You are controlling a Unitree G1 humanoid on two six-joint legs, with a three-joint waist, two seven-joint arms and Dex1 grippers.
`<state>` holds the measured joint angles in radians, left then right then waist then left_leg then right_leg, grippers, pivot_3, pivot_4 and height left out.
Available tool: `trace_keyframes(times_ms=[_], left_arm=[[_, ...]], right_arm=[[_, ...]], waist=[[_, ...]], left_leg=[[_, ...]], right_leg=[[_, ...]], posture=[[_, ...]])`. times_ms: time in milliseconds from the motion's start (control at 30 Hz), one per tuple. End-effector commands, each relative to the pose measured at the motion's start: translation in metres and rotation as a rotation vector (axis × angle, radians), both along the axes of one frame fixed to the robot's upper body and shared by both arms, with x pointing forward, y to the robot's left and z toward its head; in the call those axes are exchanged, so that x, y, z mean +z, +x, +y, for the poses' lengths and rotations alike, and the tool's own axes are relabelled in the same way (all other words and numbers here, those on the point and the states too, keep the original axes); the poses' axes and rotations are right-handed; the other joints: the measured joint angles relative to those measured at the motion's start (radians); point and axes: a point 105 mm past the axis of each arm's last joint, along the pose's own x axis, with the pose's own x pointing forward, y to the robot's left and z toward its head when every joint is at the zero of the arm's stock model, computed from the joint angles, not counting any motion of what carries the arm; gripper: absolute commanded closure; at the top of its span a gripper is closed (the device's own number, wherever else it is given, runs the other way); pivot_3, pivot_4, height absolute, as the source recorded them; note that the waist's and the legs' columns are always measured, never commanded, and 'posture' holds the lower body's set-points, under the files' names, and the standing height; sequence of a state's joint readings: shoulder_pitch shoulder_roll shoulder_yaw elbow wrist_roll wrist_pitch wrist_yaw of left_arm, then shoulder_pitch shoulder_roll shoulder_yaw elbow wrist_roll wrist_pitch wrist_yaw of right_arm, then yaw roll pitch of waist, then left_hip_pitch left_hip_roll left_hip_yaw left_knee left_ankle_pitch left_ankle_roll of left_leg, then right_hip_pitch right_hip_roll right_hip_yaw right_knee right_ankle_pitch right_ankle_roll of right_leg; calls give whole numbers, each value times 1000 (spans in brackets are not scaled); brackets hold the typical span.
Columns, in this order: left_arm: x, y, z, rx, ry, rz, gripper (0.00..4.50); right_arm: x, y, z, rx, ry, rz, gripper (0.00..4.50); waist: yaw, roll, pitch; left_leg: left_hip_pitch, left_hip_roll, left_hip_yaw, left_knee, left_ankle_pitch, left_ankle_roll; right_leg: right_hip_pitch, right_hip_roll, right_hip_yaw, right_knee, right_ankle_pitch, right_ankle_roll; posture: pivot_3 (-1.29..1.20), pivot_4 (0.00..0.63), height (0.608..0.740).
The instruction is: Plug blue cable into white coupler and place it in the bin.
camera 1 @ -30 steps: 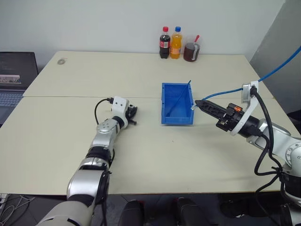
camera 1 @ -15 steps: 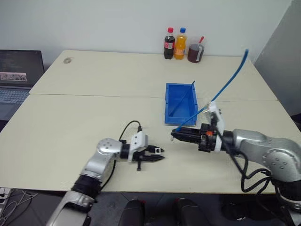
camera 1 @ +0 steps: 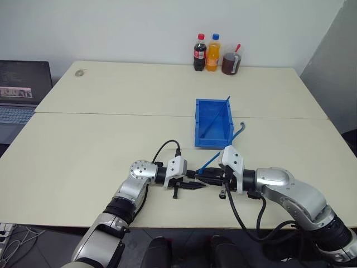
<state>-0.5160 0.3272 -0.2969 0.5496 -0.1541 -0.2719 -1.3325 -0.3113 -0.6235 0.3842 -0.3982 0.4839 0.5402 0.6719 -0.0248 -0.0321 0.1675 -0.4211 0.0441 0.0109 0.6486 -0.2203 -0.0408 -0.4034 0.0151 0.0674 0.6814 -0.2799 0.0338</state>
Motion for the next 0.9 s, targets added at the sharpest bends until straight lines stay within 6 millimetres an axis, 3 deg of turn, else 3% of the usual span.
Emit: trace_keyframes(times_ms=[33, 167, 567, 700, 900], left_arm=[[-7, -2, -1, -7, 16, 24, 3689], [-6, -2, 0, -6, 19, 23, 3689], [-6, -2, -1, 3, 19, 25, 3689], [-6, -4, -1, -1, 23, 27, 3689], [-5, -4, 0, 3, 24, 26, 3689]], right_arm=[[4, 7, 2, 0, 28, -69, 4316], [1, 11, 0, 5, 14, -87, 4316], [-28, 0, -1, 110, -97, -50, 4316], [-34, 7, -4, 119, -147, -70, 4316], [-26, 24, -10, 110, -165, -99, 4316]], waist=[[0, 0, 0], [-1, 0, 0], [-2, 4, -4], [-4, 8, -8], [-5, 9, -9]], left_leg=[[0, 0, 0, 0, 0, 0], [0, 0, 0, 0, 0, 0], [4, 0, 1, -1, 0, 0], [6, 0, 1, -1, 0, 0], [11, 0, 1, -2, 0, 0]], right_leg=[[0, 0, 0, 0, 0, 0], [0, 0, 0, 0, 0, 0], [3, 0, 1, 0, 0, 0], [5, 1, 1, 0, 0, 0], [10, 1, 1, -1, 0, 0]], posture=[[0, 150, 740], [0, 150, 740], [0, 150, 740], [0, 150, 740], [0, 150, 740]])
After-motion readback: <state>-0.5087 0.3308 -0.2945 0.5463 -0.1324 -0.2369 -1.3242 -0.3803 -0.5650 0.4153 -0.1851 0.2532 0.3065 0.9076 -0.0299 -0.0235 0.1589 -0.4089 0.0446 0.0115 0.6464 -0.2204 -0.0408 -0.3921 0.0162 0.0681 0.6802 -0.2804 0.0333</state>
